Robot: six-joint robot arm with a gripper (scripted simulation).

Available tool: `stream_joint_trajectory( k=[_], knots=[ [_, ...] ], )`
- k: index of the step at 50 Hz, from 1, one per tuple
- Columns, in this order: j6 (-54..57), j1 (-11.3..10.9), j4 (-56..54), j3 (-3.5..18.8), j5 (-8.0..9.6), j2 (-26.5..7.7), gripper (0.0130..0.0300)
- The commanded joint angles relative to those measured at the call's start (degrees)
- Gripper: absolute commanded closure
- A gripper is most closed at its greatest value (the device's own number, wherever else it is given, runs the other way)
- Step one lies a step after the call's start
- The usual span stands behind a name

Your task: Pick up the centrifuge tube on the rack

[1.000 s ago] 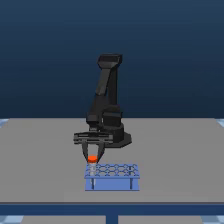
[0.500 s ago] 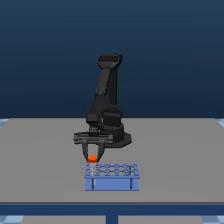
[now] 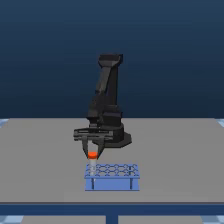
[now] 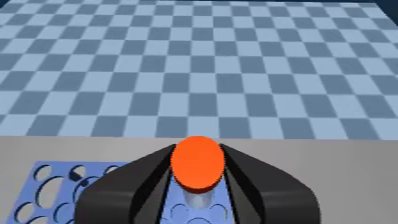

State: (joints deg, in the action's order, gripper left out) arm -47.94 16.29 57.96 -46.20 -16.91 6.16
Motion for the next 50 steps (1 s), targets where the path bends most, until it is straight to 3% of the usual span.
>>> stream_joint_trajectory(
  k=[1,22,50],
  knots=[
    [-3.5,0.0,2.7,0.4,0.79,0.6,0.0300],
    [-22.5,0.0,21.1,2.6,2.64,3.7,0.0300],
    [-47.7,0.0,45.5,5.7,2.49,6.8,0.0300]
  ],
)
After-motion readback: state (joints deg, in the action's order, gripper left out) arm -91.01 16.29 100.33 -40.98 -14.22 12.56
